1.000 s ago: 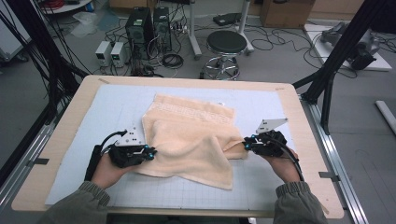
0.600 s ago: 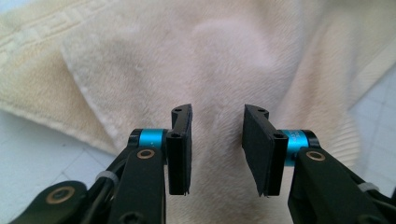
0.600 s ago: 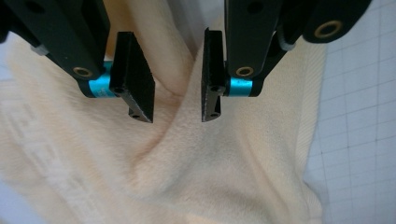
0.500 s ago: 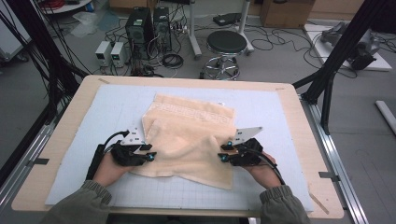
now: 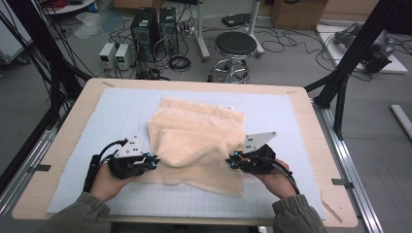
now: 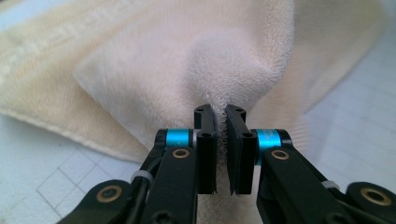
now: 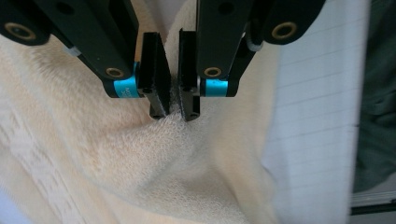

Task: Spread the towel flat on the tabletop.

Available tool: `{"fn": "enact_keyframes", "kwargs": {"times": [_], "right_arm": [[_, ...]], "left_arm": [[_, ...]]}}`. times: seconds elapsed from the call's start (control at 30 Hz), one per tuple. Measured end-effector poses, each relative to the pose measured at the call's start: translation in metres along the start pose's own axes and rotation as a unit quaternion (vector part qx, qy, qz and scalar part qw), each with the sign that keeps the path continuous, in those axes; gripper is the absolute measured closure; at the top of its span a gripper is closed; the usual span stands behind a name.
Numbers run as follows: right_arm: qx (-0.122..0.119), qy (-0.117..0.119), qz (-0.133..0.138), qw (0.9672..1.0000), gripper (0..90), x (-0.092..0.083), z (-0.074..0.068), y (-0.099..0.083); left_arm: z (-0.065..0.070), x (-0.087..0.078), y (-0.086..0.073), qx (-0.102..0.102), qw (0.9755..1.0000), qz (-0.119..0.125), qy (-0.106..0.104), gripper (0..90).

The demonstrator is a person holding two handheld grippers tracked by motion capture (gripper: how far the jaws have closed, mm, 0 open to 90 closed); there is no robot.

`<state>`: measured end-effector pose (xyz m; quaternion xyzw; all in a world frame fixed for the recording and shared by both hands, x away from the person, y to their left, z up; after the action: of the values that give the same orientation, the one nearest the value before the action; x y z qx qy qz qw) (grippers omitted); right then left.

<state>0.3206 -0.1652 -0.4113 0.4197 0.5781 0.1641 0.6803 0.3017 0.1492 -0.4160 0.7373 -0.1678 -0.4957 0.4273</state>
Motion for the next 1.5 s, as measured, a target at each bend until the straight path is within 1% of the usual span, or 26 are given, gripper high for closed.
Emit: {"fn": "enact_keyframes", "kwargs": {"times": [0.1, 0.13, 0.2, 0.23, 0.3, 0.37, 0.4, 0.47, 0.57, 0.6, 0.63, 0.67, 0.7, 0.73, 0.8, 0.87, 0.9, 1.0, 1.03, 1.17, 1.27, 1.33, 1.37, 1.4, 1.43, 1.5], "right_arm": [[-0.016, 0.007, 0.008, 0.9998, 83.6, -0.018, -0.018, 0.008], [-0.020, 0.017, 0.015, 0.9995, 83.5, -0.024, -0.025, 0.011], [-0.031, 0.029, 0.030, 0.9987, 80.9, -0.037, -0.037, 0.017], [-0.032, 0.043, 0.042, 0.9977, 78.2, -0.044, -0.043, 0.021], [-0.034, 0.055, 0.060, 0.9961, 73.9, -0.057, -0.051, 0.029], [-0.039, 0.048, 0.065, 0.9959, 71.8, -0.062, -0.051, 0.033], [-0.039, 0.045, 0.062, 0.9963, 70.6, -0.060, -0.048, 0.033], [-0.026, 0.041, 0.060, 0.9971, 69.7, -0.054, -0.041, 0.030], [-0.011, 0.030, 0.033, 0.9989, 68.6, -0.029, -0.026, 0.015], [-0.005, 0.028, 0.026, 0.9993, 68.0, -0.019, -0.021, 0.008], [0.003, 0.032, 0.020, 0.9993, 67.3, -0.010, -0.017, 0.002], [0.012, 0.033, 0.014, 0.9993, 66.0, -0.003, -0.014, -0.003], [0.022, 0.035, 0.003, 0.9992, 64.7, 0.008, -0.010, -0.011], [0.027, 0.036, -0.005, 0.9990, 64.3, 0.015, -0.008, -0.016], [0.033, 0.041, -0.018, 0.9984, 63.3, 0.028, -0.006, -0.024], [0.033, 0.036, -0.037, 0.9981, 63.2, 0.037, -0.004, -0.029], [0.032, 0.035, -0.050, 0.9976, 63.3, 0.044, -0.004, -0.033], [0.031, 0.035, -0.070, 0.9964, 66.6, 0.057, -0.003, -0.039], [0.030, 0.035, -0.063, 0.9969, 69.3, 0.058, -0.003, -0.038], [0.028, 0.037, -0.064, 0.9968, 78.0, 0.058, -0.003, -0.038], [0.012, 0.037, -0.067, 0.9970, 82.9, 0.058, -0.007, -0.037], [0.006, 0.043, -0.066, 0.9969, 85.2, 0.058, -0.011, -0.035], [0.002, 0.046, -0.066, 0.9967, 86.5, 0.058, -0.014, -0.035], [-0.004, 0.055, -0.070, 0.9960, 87.4, 0.059, -0.019, -0.034], [-0.009, 0.054, -0.070, 0.9960, 87.6, 0.060, -0.021, -0.033], [-0.017, 0.067, -0.075, 0.9948, 88.9, 0.061, -0.030, -0.032]], "left_arm": [[0.020, -0.026, 0.014, 0.020, 0.9997, 0.016, -0.005, 83.4], [0.027, -0.034, 0.018, 0.029, 0.9994, 0.018, -0.006, 83.4], [0.038, -0.048, 0.024, 0.038, 0.9988, 0.027, -0.013, 83.3], [0.043, -0.055, 0.027, 0.039, 0.9986, 0.031, -0.018, 82.9], [0.049, -0.065, 0.033, 0.042, 0.9981, 0.038, -0.027, 77.2], [0.048, -0.066, 0.034, 0.047, 0.9977, 0.043, -0.025, 69.3], [0.045, -0.063, 0.033, 0.047, 0.9977, 0.043, -0.022, 65.9], [0.039, -0.053, 0.026, 0.038, 0.9981, 0.043, -0.021, 62.7], [0.027, -0.029, 0.009, 0.028, 0.9988, 0.035, -0.018, 60.5], [0.021, -0.020, 0.002, 0.029, 0.9990, 0.029, -0.017, 59.8], [0.017, -0.014, -0.003, 0.026, 0.9992, 0.026, -0.013, 59.4], [0.010, -0.004, -0.010, 0.015, 0.9996, 0.023, -0.010, 58.5], [0.005, 0.002, -0.015, 0.013, 0.9997, 0.019, -0.009, 57.4], [0.000, 0.009, -0.020, 0.011, 0.9998, 0.012, -0.006, 57.1], [-0.007, 0.023, -0.028, 0.007, 0.9998, -0.016, -0.006, 55.5], [-0.009, 0.034, -0.031, 0.005, 0.9995, -0.030, -0.010, 55.4], [-0.009, 0.038, -0.033, 0.005, 0.9991, -0.037, -0.019, 56.5], [-0.003, 0.050, -0.039, 0.019, 0.9970, -0.068, -0.031, 65.7], [-0.001, 0.050, -0.038, 0.022, 0.9971, -0.065, -0.031, 69.4], [0.000, 0.045, -0.039, 0.023, 0.9969, -0.072, -0.023, 80.8], [0.005, 0.036, -0.039, 0.022, 0.9975, -0.064, -0.018, 82.6], [0.011, 0.027, -0.041, 0.031, 0.9974, -0.063, -0.017, 83.0], [0.016, 0.021, -0.043, 0.028, 0.9977, -0.059, -0.016, 83.1], [0.019, 0.016, -0.044, 0.034, 0.9973, -0.062, -0.018, 83.3], [0.024, 0.010, -0.046, 0.030, 0.9977, -0.057, -0.020, 83.4], [0.031, 0.000, -0.048, 0.029, 0.9980, -0.054, -0.017, 83.5]]}}
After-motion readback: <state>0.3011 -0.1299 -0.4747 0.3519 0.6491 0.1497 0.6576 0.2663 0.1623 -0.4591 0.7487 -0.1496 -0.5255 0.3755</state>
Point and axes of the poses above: each handheld gripper's, and its own axes: x roughly forward along the jaws, y roughly out of its top, z roughly to its right, the point moved 6 cm from there along x, roughly forward along the jaws, and after that the axes turned 6 degrees about x, right-handed, at the moved point
